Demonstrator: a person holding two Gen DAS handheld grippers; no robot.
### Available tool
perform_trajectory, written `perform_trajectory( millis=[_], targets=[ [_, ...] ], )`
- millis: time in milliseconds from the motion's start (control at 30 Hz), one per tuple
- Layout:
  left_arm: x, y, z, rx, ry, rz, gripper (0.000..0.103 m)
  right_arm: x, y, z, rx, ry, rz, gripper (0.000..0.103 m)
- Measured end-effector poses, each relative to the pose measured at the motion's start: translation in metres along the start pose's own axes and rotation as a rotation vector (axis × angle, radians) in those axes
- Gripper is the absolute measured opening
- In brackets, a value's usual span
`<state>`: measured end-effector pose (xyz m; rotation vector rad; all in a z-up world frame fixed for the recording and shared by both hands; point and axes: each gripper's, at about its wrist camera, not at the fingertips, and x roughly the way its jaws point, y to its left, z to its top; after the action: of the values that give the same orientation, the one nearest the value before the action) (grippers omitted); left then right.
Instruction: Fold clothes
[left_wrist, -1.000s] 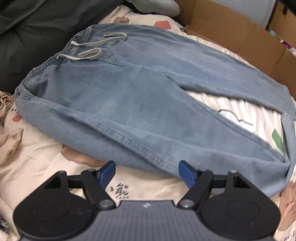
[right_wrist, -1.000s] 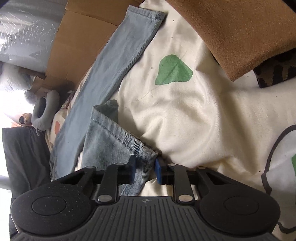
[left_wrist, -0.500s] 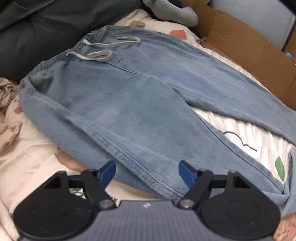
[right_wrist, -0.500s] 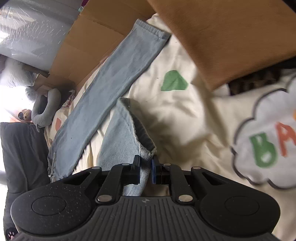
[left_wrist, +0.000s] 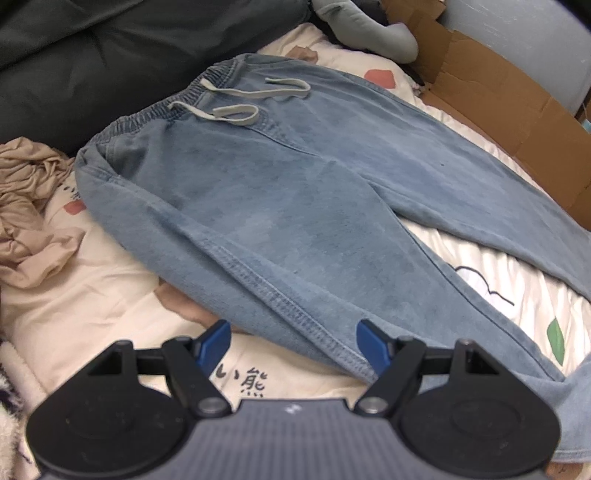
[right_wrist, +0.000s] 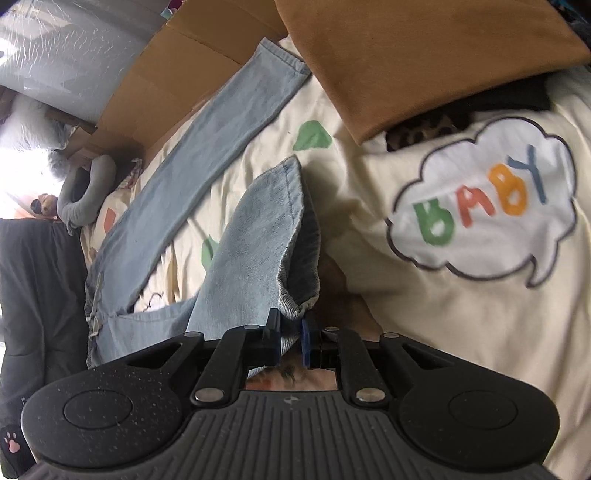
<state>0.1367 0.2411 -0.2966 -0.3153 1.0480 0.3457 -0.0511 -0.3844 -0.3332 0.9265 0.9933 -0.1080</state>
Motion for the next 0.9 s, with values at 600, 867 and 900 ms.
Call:
perform_trajectory(
  millis=[600,867,900],
  targets=[
    [0.025,0.023,-0.008,-0.024,0.029,0.020,0.077,0.033,-0.061,-0.054,0.134,0.082,-0.041,0.013],
    [0.031,0.022,-0.017,-0.004,0.052,0.029,0.077,0.034,-0.081,-0.058,0.203,0.040,0.052,0.034],
    [0.031,0.021,-0.017,0.001,0.052,0.029,0.077,0.034,-0.084,-0.058,0.215,0.036,0.062,0.036]
  ],
)
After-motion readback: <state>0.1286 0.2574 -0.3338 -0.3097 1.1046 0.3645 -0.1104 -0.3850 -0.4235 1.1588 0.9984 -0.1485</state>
